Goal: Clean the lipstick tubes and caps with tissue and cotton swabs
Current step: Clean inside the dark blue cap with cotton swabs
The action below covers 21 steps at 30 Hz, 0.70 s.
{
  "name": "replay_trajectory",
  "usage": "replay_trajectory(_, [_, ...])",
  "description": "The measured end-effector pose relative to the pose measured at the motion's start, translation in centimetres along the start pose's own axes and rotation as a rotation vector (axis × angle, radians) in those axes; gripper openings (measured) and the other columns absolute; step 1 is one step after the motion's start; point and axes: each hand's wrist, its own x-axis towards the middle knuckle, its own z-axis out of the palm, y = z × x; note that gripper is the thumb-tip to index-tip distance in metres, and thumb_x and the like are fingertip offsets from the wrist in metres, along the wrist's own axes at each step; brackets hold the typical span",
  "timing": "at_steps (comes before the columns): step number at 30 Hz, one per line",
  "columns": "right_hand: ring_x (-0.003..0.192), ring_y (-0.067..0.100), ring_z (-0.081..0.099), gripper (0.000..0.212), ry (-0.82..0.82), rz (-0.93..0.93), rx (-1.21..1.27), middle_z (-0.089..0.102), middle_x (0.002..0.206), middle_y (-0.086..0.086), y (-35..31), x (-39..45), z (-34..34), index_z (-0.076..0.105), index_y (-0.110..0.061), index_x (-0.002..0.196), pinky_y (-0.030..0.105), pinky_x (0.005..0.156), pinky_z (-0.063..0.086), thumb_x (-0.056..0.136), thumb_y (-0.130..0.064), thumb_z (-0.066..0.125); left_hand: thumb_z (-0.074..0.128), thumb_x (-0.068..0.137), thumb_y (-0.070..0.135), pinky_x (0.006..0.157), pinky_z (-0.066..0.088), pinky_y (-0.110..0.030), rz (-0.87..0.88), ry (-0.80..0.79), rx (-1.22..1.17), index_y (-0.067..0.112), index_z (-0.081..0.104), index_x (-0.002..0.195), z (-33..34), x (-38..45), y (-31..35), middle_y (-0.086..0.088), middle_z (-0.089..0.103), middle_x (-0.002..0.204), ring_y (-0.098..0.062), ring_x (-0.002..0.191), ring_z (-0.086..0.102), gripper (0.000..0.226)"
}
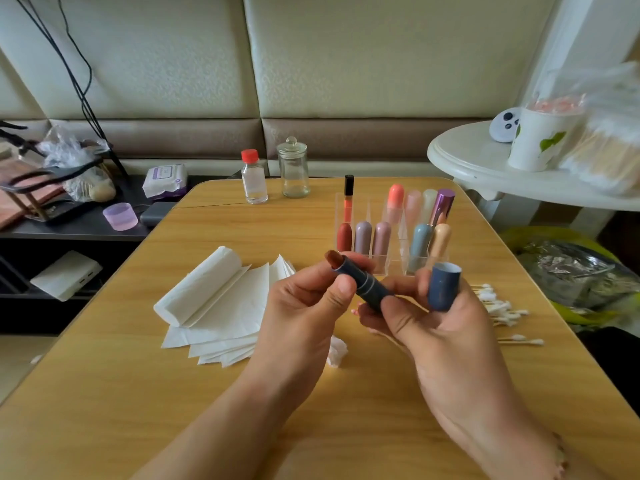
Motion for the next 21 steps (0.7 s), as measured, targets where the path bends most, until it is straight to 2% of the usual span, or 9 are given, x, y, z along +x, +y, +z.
replay_trajectory(2, [0.078,0.029,0.076,0.018,0.019,-0.127,-0.12,0.075,0.088,0.009,-0.1,-0.2,0.1,0.059,-0.022,0.087,0.042,0.073,0.063,0.074,-0.016,0.069,0.074,0.081,0.046,0.102,0.038,-0.048,0.022,0.004,-0.009,0.019,0.075,0.103,0.1,0.0,-0.1,-0.005,0.069,0.102,-0.027,0.107,0.057,0.035])
replay_trajectory(5, [0.082,0.028,0.076,0.024,0.039,-0.241,-0.258,0.075,0.087,0.009,-0.1,-0.4,-0.2,0.06,-0.042,0.074,0.046,0.077,0.061,0.076,-0.021,0.072,0.072,0.083,0.044,0.094,0.038,-0.047,0.032,0.01,-0.067,0.017,0.073,0.104,0.3,0.0,0.0,-0.008,0.066,0.104,-0.03,0.107,0.053,0.034])
replay_trajectory(7, [0.081,0.03,0.075,0.024,-0.012,-0.148,-0.144,0.074,0.088,0.012,-0.5,-0.4,-0.2,0.06,-0.037,0.072,0.044,0.075,0.061,0.079,-0.021,0.077,0.069,0.087,0.04,0.088,0.04,-0.044,0.013,-0.007,-0.134,0.012,0.071,0.106,0.3,0.0,0.2,-0.012,0.063,0.107,-0.037,0.104,0.052,0.034])
replay_trajectory(9, [0.073,0.032,0.072,0.01,-0.179,0.09,0.159,0.073,0.087,0.017,-0.8,-0.4,0.2,0.067,-0.02,0.088,0.033,0.065,0.06,0.082,-0.024,0.073,0.066,0.09,0.037,0.084,0.042,-0.044,-0.032,-0.053,-0.176,0.012,0.069,0.108,0.2,0.0,0.5,-0.013,0.062,0.113,-0.045,0.096,0.05,0.031])
replay_trajectory(11, [0.063,0.03,0.069,0.034,-0.25,0.277,0.308,0.071,0.084,0.023,-1.2,-0.4,0.4,0.059,0.003,0.108,0.028,0.052,0.056,0.09,-0.026,0.062,0.066,0.088,0.041,0.076,0.047,-0.038,-0.068,-0.086,-0.155,0.015,0.071,0.106,0.0,-0.1,0.7,-0.014,0.061,0.111,-0.039,0.084,0.045,0.031])
replay_trajectory(12, [0.06,0.028,0.068,0.036,-0.236,0.309,0.318,0.07,0.082,0.024,-1.2,-0.3,0.3,0.056,0.008,0.107,0.026,0.049,0.054,0.088,-0.023,0.058,0.068,0.087,0.043,0.071,0.047,-0.036,-0.076,-0.09,-0.139,0.015,0.071,0.106,0.0,-0.2,0.7,-0.016,0.059,0.104,-0.035,0.079,0.043,0.034])
replay_trajectory(16, [0.063,0.028,0.068,0.015,-0.181,0.296,0.381,0.069,0.08,0.023,-1.1,-0.1,0.2,0.046,-0.005,0.087,0.025,0.053,0.056,0.08,-0.01,0.059,0.07,0.085,0.044,0.064,0.042,-0.034,-0.085,-0.057,-0.131,0.008,0.069,0.108,0.3,-0.2,0.2,-0.016,0.054,0.082,-0.016,0.06,0.045,0.043])
replay_trajectory(18, [0.069,0.03,0.069,0.021,-0.134,0.236,0.313,0.067,0.081,0.022,-0.6,0.0,0.0,0.044,-0.008,0.077,0.028,0.06,0.057,0.075,-0.008,0.064,0.071,0.085,0.041,0.062,0.042,-0.032,-0.066,-0.039,-0.137,0.006,0.069,0.107,0.5,-0.2,0.1,-0.026,0.053,0.082,-0.02,0.063,0.044,0.042])
replay_trajectory(21, [0.075,0.032,0.073,0.033,-0.016,-0.025,-0.119,0.072,0.083,0.017,0.5,-0.1,-0.3,0.046,-0.009,0.073,0.048,0.07,0.059,0.077,-0.025,0.076,0.07,0.086,0.04,0.067,0.046,-0.033,-0.033,-0.012,-0.14,0.006,0.07,0.104,0.7,-0.2,-0.1,-0.025,0.06,0.088,-0.027,0.075,0.047,0.038])
